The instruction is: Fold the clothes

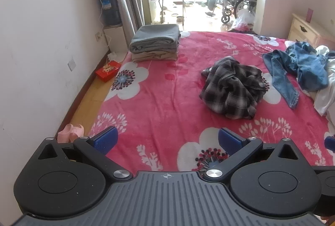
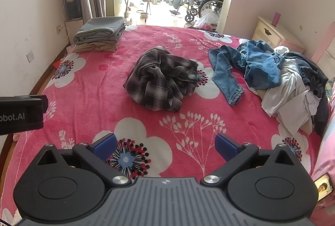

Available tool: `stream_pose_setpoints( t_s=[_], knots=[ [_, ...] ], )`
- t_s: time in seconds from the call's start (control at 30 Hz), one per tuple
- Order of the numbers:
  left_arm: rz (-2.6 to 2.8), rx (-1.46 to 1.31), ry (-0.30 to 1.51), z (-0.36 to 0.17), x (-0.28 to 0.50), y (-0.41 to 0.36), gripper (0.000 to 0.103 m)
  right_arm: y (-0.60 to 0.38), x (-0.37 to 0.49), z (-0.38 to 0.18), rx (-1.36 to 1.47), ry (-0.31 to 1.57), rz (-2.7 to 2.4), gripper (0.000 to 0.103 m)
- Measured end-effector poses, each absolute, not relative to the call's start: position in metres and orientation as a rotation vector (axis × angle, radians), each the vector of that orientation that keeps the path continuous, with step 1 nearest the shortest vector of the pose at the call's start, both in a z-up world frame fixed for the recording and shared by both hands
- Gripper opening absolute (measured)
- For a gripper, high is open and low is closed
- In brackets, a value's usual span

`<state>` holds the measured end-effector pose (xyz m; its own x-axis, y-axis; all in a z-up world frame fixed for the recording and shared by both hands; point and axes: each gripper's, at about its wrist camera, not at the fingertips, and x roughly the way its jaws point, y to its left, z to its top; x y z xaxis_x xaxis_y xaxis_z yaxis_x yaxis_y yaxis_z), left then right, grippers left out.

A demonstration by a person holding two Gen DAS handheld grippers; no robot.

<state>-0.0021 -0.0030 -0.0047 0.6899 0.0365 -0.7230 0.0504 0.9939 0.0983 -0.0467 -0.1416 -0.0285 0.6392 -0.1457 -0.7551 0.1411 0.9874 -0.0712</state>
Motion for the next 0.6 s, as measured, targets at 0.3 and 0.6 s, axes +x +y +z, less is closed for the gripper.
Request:
stream_pose_setpoints(
  t_s=[0.3,0.6],
  knots=[
    [0.015,0.091,0.820,-0.0050,-0.0009,0.0011,0.103,-0.1425,-0.0478,-0.0268,-0.001,0.862,-0.168,0.102],
    [0.032,0.073,0.834,-0.0067,0.0006,0.0046,0.103,-0.1423,-0.0484,-0.0262,0.000,0.861,-0.170,0.102]
  ],
)
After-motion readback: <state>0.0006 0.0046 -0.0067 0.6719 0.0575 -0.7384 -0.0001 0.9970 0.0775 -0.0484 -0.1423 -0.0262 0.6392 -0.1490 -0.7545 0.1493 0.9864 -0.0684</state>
